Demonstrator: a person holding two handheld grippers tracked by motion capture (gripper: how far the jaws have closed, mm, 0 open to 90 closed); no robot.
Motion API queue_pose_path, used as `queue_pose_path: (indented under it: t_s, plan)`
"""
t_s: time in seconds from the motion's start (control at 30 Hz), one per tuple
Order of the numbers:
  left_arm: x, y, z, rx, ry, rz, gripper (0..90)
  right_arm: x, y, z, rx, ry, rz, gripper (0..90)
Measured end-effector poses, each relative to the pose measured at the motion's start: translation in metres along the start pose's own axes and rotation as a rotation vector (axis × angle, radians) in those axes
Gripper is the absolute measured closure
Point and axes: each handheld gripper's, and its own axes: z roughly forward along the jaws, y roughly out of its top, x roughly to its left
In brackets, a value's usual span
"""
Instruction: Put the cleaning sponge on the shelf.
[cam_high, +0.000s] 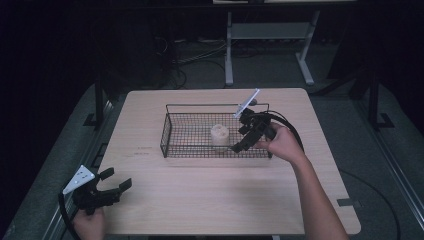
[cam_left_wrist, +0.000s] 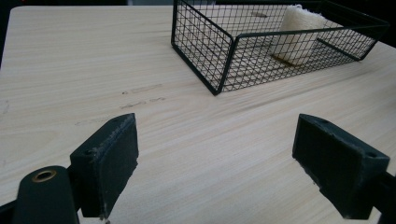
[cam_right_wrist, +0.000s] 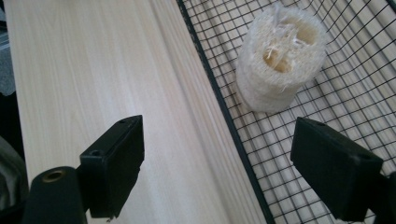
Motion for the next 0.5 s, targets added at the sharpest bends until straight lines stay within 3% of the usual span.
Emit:
queue_pose_path:
  t_s: [0.5]
  plan:
    - [0.0,0.0,0.0,0.006,0.0,0.001,13.8,0.013,-0.018,-0.011,-0.009,-0.009,-0.012,16.9]
